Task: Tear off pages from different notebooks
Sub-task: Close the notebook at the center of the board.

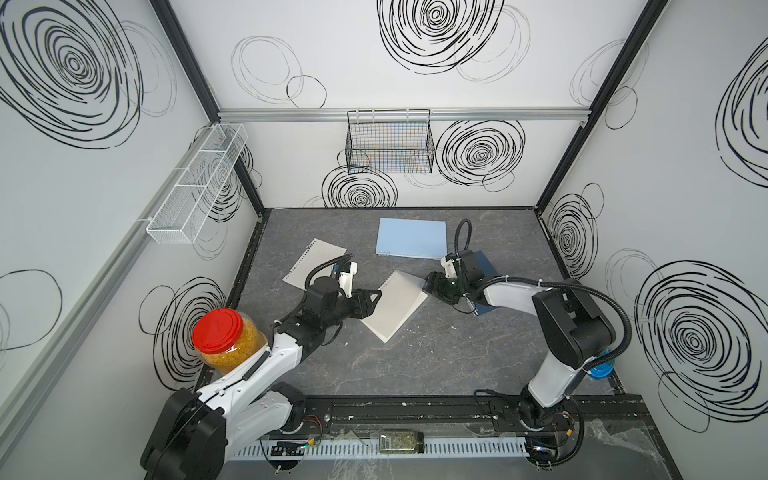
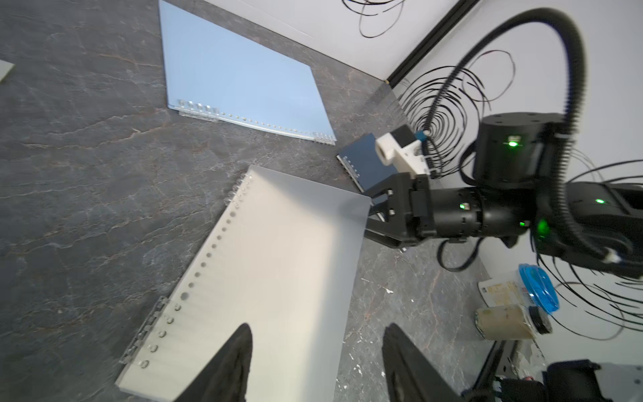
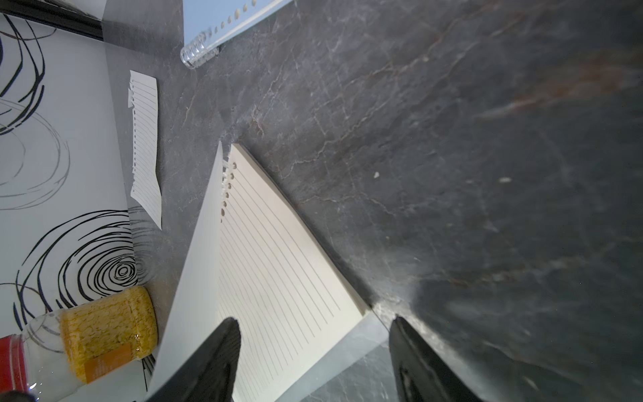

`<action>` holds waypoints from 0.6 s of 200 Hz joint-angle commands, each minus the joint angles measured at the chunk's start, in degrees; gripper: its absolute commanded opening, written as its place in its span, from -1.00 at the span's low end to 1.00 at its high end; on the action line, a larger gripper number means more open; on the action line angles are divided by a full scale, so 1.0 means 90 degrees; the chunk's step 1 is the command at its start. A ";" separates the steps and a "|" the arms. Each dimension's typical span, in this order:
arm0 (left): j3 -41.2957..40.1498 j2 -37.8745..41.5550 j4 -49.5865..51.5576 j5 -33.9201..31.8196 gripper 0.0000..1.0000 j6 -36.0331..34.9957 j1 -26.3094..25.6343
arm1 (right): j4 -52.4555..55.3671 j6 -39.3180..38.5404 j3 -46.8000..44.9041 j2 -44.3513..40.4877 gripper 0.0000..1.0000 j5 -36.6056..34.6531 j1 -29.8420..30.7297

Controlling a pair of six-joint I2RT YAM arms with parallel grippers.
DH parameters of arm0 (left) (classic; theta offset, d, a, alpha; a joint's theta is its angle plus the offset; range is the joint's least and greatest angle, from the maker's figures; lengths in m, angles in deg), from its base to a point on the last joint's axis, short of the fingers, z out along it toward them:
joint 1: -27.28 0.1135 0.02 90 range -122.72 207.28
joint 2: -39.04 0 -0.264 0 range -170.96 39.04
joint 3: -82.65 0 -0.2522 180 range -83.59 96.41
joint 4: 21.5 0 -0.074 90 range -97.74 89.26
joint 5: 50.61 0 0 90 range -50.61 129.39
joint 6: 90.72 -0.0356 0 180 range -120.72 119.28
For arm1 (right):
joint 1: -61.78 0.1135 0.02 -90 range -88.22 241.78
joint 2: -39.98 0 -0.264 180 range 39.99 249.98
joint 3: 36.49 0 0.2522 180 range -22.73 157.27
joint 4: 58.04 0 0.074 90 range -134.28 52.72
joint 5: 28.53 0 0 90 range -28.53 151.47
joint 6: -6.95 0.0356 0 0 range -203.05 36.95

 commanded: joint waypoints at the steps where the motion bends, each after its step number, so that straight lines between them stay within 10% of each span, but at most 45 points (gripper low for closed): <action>1: 0.0377 -0.0694 0.0291 -0.0082 0.24 0.0105 0.0368 | 0.0253 -0.0115 -0.0149 -0.0426 0.41 -0.0106 0.0010; 120: 0.3201 -0.4522 0.1912 0.0105 0.12 -0.1049 0.0473 | 0.0803 0.0278 -0.0661 -0.0801 0.42 -0.0943 0.1105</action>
